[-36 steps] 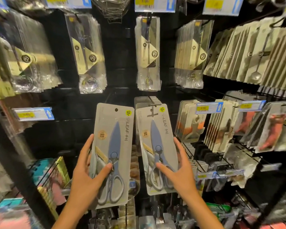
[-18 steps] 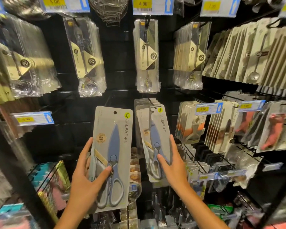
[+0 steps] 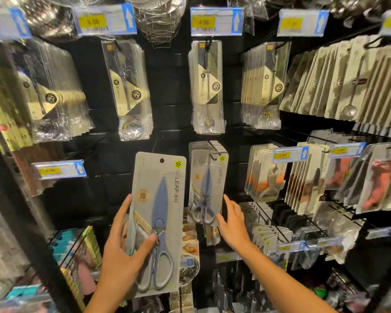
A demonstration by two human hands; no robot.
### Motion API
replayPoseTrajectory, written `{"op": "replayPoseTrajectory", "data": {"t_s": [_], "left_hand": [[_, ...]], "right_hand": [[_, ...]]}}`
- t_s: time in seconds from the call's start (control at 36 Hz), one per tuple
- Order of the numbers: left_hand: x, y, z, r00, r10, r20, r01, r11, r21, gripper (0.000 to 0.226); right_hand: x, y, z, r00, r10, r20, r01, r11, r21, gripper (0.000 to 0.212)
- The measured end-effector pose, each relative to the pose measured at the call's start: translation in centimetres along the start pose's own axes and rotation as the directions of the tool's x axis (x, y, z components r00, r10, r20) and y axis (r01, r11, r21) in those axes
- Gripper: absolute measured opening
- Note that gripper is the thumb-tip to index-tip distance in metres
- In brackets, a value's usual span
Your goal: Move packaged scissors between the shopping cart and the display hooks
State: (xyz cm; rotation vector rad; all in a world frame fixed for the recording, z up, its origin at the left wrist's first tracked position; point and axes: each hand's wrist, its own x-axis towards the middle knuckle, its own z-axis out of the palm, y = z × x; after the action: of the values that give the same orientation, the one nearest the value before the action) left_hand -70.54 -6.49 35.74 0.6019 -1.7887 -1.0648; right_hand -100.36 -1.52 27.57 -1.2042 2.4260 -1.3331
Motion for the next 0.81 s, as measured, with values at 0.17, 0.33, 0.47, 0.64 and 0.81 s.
{"op": "replayPoseTrajectory", "data": {"t_s": [0.17, 0.33, 0.47, 0.64, 0.81], "left_hand": [[0.1, 0.2, 0.0, 1.0, -0.007, 0.011, 0.007, 1.0, -0.005, 0.092], [0.3, 0.1, 0.7, 1.0, 0.003, 0.026, -0.002, 1.0, -0.009, 0.092], [0.3, 0.1, 2.0, 1.0, 0.022, 0.014, -0.022, 0.999, -0.03, 0.091], [0.0, -0.1, 3.8, 0.996, 0.007, 0.084, 0.0, 0.997, -0.083, 0.093], [1.1, -0.9, 4.9, 0.964, -0.04, 0.263, 0.053, 0.998, -0.045, 0.098]], "right_hand": [[-1.8, -0.6, -0.5, 0.999, -0.04, -0.01, 0.041, 0.989, 0.144, 0.056], [-5.3, -6.3, -2.2, 0.982, -0.185, -0.025, 0.176, 0.876, 0.448, 0.041], [-8.2, -9.9, -2.9, 0.944, -0.324, 0.063, 0.225, 0.77, 0.598, 0.052], [-8.6, -9.0, -3.1, 0.971, -0.238, -0.026, 0.211, 0.801, 0.559, 0.057], [-8.8, -6.9, -4.2, 0.986, -0.158, -0.051, 0.16, 0.82, 0.549, 0.056]]}}
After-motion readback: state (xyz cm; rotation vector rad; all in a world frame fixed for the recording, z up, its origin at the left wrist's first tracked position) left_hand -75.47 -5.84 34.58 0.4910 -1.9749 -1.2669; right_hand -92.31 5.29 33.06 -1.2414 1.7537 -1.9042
